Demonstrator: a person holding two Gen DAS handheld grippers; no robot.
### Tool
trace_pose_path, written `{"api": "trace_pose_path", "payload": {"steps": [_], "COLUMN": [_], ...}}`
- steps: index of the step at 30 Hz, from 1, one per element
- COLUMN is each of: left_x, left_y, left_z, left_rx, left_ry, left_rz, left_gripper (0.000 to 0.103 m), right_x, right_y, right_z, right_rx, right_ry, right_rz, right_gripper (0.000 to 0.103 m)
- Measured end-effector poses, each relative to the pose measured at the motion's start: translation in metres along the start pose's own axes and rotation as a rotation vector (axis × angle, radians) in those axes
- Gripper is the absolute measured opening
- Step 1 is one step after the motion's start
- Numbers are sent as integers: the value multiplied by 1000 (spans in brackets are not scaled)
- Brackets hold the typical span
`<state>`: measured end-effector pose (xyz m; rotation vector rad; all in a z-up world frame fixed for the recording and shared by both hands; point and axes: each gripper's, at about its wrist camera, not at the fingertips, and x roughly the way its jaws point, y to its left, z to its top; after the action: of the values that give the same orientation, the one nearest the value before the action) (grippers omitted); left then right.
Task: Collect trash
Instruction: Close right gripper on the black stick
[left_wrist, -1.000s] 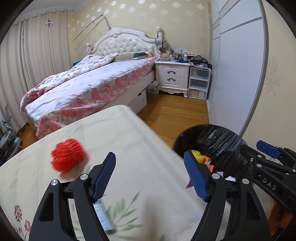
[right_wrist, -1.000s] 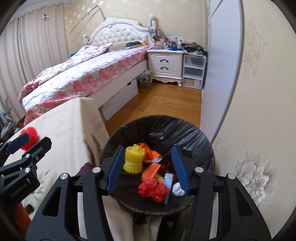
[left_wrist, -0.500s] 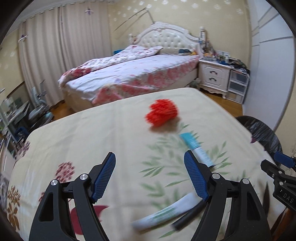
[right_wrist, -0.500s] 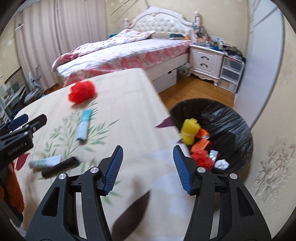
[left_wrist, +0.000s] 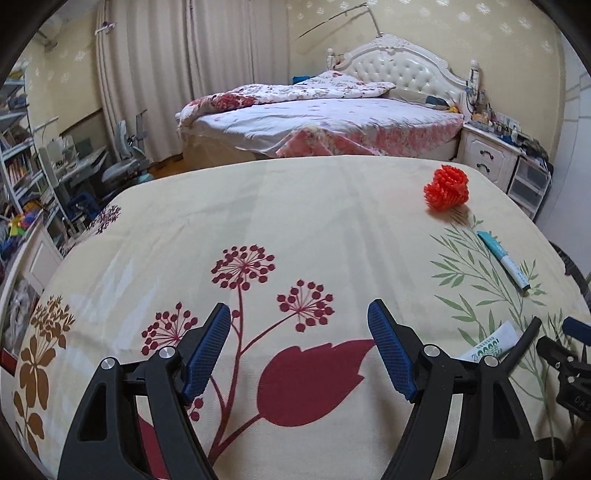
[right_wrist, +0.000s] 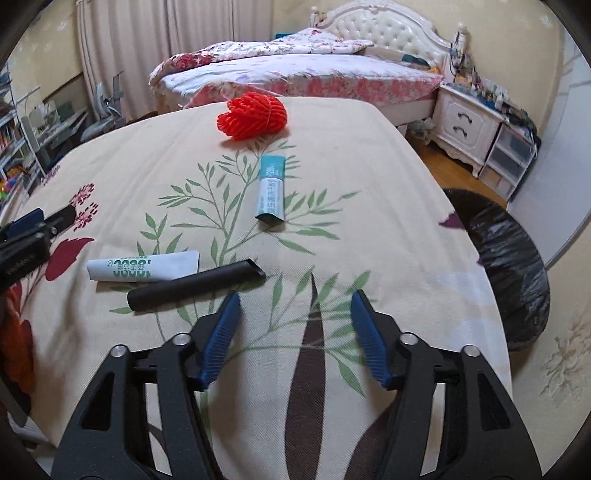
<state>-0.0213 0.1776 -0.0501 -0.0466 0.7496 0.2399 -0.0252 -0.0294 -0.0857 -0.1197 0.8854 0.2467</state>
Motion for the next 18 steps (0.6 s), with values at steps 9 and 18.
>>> {"api": "trace_pose_path", "payload": {"steps": [9,18], "left_x": [6,13], "left_y": [25,32], "left_z": [-2,-1], "left_rx": [-83,-123], "left_ry": [31,65], "left_rz": [-25,-51], "left_gripper": [75,75], "right_x": [17,29], "right_y": [0,3], "right_z": [22,40], "right_rx": [3,8], "right_ry": [5,3], "right_rz": [-23,-33], "right_gripper": [64,65]}}
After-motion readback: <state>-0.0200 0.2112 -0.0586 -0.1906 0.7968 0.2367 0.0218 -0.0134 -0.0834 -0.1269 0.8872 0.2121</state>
